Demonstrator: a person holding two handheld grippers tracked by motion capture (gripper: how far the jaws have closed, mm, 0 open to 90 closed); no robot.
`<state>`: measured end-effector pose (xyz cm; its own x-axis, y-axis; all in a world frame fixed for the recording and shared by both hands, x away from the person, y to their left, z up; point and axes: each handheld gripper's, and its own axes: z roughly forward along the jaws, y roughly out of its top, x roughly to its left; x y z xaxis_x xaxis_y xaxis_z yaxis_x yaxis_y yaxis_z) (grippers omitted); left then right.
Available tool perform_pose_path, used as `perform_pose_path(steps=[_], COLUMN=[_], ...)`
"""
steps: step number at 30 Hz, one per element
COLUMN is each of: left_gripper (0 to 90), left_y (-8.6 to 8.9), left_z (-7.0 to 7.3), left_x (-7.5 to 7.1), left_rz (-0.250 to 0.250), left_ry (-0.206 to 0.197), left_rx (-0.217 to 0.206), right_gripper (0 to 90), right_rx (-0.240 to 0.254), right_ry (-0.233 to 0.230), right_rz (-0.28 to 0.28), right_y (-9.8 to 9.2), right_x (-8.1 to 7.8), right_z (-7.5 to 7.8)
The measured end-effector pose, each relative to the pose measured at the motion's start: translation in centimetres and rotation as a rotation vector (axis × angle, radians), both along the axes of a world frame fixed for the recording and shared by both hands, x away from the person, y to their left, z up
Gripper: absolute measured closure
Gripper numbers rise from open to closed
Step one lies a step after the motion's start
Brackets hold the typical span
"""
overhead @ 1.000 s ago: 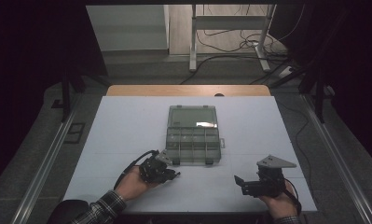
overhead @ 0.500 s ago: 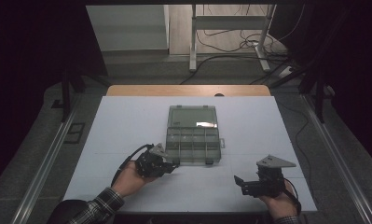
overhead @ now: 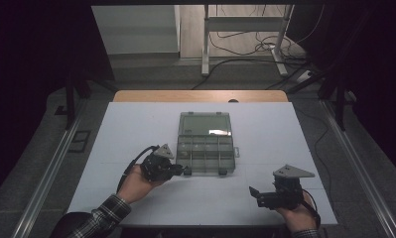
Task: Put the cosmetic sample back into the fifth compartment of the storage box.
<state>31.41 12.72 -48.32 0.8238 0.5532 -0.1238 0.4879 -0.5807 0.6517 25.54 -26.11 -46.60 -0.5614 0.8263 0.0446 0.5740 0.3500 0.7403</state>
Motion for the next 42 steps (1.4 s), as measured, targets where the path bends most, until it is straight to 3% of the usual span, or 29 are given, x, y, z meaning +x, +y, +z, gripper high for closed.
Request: perform_pose_path(steps=[26,42], left_gripper=[81.2,80.8], left_y=[0.1,-0.9], left_z=[0.6,-0.5], left_x=[2.8,4.3], left_rz=[0.076,0.100], left_ry=[-0.039,-0.012], left_rx=[-0.013,0.015], right_gripper=[0.0,0.0], right_rx=[-0.001,-0.002], right_ry=[0.007,0.009], right_rz=[-0.002,-0.003], right_y=[0.0,0.0], right_x=[0.1,0.1], right_z=[0.0,-0.1])
